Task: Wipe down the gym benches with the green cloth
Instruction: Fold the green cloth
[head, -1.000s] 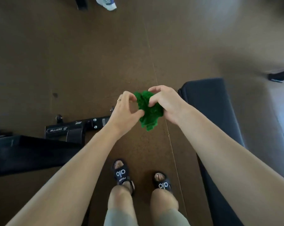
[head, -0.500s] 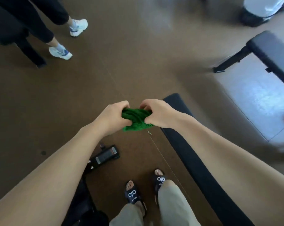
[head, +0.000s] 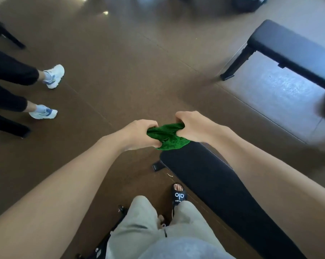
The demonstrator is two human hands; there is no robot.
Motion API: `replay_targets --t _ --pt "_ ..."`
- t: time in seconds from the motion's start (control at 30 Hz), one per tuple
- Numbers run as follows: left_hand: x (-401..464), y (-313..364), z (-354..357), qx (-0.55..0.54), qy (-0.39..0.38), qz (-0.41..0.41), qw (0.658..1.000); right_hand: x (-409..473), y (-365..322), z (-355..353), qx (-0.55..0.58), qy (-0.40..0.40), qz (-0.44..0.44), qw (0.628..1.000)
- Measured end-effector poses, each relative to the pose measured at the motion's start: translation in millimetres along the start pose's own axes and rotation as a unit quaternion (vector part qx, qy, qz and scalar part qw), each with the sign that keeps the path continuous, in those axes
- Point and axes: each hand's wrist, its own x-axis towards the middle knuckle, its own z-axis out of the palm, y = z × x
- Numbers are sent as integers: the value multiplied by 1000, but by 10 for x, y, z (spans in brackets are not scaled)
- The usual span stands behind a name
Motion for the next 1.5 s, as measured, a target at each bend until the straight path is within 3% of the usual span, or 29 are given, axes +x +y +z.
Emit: replay_targets --t 0.23,0.47,0.67,0.87,1.03,1.13,1.23,1.33,1.43,1.5 --pt "799 403 -1105 134 -49 62 988 602 53 -856 -6 59 24 998" --pt "2206 387 -2150 273 26 123 954 1629 73 -1537 30 114 98 988" --pt "3144 130 -3158 342 -69 164 923 2542 -145 -2035 71 142 174 972" --pt "3713 296 -3928 213 -122 207 947 2907 -183 -2509 125 155 243 949" --pt "4108 689 -4098 158 -112 219 956 3155 -85 -2747 230 168 330 900" --pt "4363 1019 -4037 80 -122 205 968 3321 -108 -2869 394 214 342 826" --pt "4581 1377 -3889 95 -149 225 958 3515 -92 -3018 623 241 278 690" --pt "4846 1747 -3795 146 -146 251 946 3642 83 -3255 747 277 204 569" --pt "5218 2105 -3830 194 -142 244 940 3695 397 -3550 849 286 139 422" --pt "5440 2333 -3931 196 -156 224 942 3772 641 -3782 873 268 121 389"
